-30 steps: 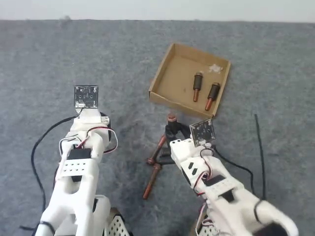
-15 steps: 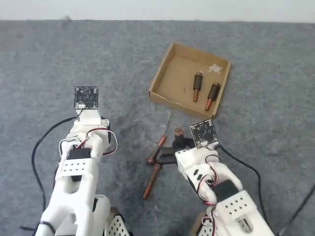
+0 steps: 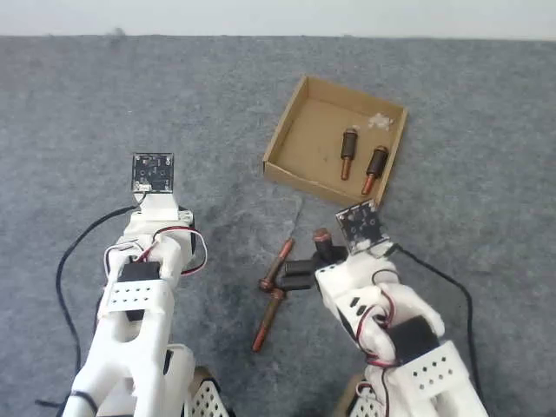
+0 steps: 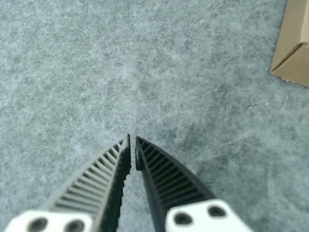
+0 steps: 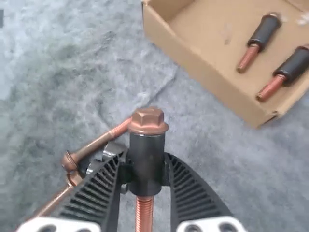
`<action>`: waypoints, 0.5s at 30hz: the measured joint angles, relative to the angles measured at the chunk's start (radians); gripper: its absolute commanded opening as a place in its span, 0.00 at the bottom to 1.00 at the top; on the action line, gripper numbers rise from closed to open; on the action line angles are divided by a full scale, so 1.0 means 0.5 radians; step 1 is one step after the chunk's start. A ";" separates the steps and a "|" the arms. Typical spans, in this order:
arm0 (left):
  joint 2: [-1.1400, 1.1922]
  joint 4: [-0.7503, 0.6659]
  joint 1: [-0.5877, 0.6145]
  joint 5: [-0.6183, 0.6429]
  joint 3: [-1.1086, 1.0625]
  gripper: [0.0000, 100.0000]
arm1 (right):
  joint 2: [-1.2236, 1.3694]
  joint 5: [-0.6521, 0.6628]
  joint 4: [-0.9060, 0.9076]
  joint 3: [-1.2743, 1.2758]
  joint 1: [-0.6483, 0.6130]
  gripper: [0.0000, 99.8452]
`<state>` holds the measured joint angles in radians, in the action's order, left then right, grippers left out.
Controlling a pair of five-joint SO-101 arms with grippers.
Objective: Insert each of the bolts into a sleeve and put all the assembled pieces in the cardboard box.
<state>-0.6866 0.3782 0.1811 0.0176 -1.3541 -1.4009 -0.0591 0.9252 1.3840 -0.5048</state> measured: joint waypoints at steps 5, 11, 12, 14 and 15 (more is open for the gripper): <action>0.000 0.000 0.000 0.000 0.000 0.02 | 0.368 0.012 0.181 -0.414 0.178 0.01; 0.000 0.000 0.000 0.000 0.000 0.02 | 0.933 0.129 0.298 -0.887 0.359 0.01; 0.000 0.000 0.000 0.000 0.000 0.02 | 1.025 0.129 0.304 -0.964 0.396 0.01; 0.000 0.000 0.000 0.000 0.000 0.02 | 1.203 0.135 0.304 -1.120 0.445 0.01; 0.000 0.000 0.000 0.000 0.000 0.02 | 1.289 0.135 0.304 -1.197 0.470 0.01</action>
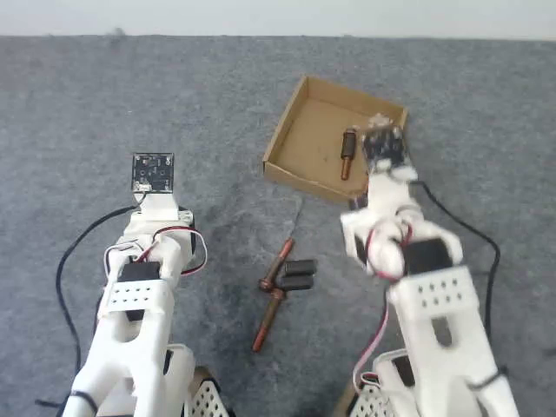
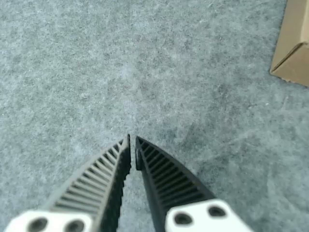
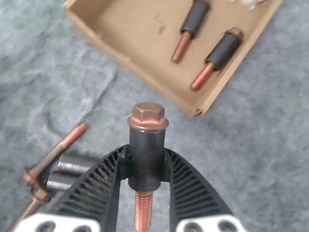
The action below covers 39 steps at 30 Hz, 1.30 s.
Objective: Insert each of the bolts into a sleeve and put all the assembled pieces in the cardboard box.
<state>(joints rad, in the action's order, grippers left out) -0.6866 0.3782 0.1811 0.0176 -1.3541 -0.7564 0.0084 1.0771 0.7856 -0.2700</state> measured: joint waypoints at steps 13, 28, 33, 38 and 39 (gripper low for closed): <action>0.000 0.000 0.000 0.000 0.000 0.02 | 1.181 0.003 0.000 -1.151 0.199 0.01; 0.000 0.000 0.000 0.000 0.000 0.02 | 2.648 -0.138 0.252 -2.501 0.190 0.01; 0.000 0.000 0.000 0.000 0.000 0.02 | 2.885 -0.138 0.255 -2.768 0.212 0.04; 0.000 0.000 0.000 -0.028 0.000 0.02 | 3.032 -0.138 0.285 -2.900 0.230 0.17; 0.000 0.000 0.000 -0.052 0.000 0.02 | 3.044 -0.138 0.292 -2.915 0.224 0.17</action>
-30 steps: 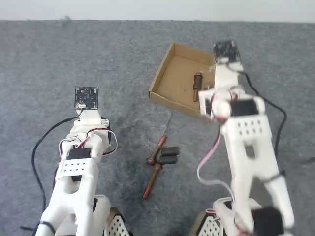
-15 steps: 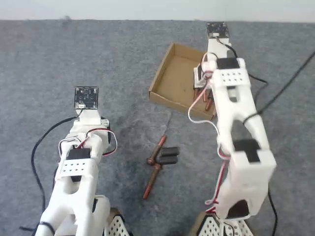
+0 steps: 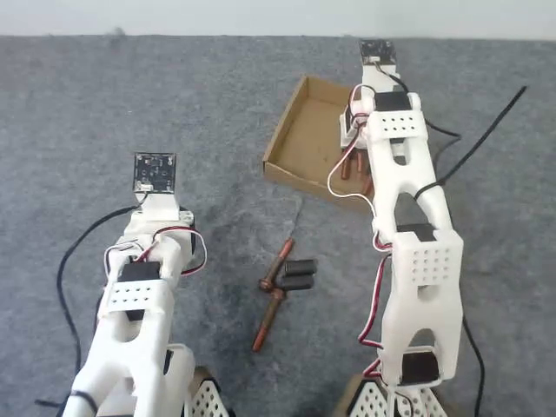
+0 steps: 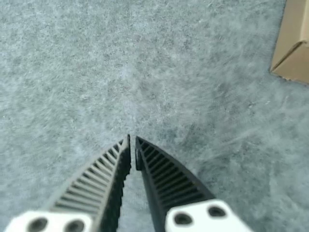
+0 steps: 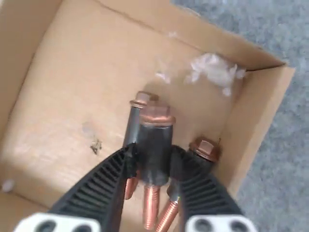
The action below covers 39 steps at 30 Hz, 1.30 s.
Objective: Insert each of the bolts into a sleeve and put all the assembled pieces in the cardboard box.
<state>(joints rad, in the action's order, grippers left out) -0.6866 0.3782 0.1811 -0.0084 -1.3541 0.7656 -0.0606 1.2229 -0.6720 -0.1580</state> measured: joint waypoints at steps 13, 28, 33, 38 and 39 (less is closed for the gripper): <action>0.000 0.000 0.000 -0.028 0.000 0.02 | -0.009 0.000 0.353 -0.114 -0.003 0.01; 0.000 0.000 0.000 -0.031 0.000 0.02 | -0.402 0.000 1.059 0.117 0.003 0.01; 0.000 0.000 0.000 -0.031 0.000 0.02 | -0.617 0.209 1.062 0.715 -0.061 0.01; 0.000 0.000 0.000 -0.031 0.000 0.02 | -0.979 0.316 1.062 1.120 -0.206 0.01; 0.000 0.000 0.000 -0.031 0.000 0.02 | -1.059 0.322 1.062 1.178 -0.233 0.01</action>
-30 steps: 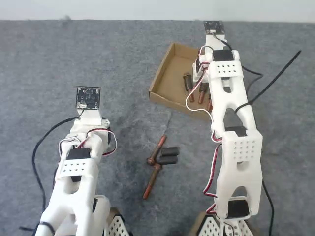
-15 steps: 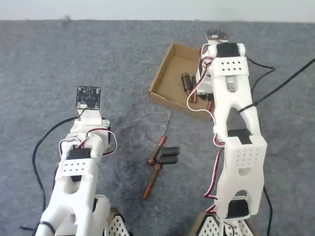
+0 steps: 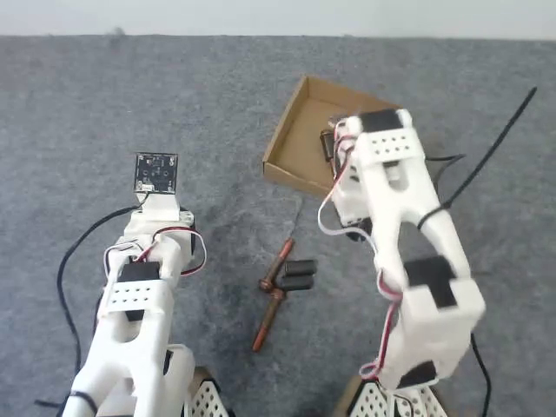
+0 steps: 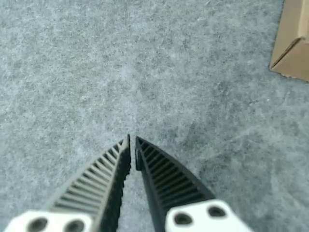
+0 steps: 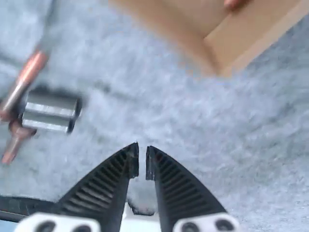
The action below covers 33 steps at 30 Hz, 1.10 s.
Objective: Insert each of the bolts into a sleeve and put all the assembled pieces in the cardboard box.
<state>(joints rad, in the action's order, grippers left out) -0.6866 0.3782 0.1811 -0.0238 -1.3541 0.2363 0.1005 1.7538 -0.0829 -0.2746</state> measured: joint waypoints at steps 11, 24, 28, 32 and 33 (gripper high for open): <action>0.000 0.000 0.000 0.000 0.000 0.02 | -0.516 0.285 -0.135 0.694 -0.635 0.01; 0.000 0.000 0.000 0.000 0.000 0.02 | -0.534 0.743 -0.755 1.068 -0.786 0.13; 0.000 0.000 0.000 0.000 0.000 0.02 | -0.534 0.758 -0.951 1.154 -0.786 0.13; 0.000 0.000 0.000 0.000 0.000 0.02 | -0.534 0.758 -1.163 1.264 -0.783 0.13; 0.000 0.000 0.000 0.000 0.000 0.02 | -0.537 0.758 -1.200 1.286 -0.779 0.13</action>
<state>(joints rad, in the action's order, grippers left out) -0.6866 0.3782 0.1811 -0.0238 -1.3541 -0.0322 0.4795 1.1538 0.5600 -0.6644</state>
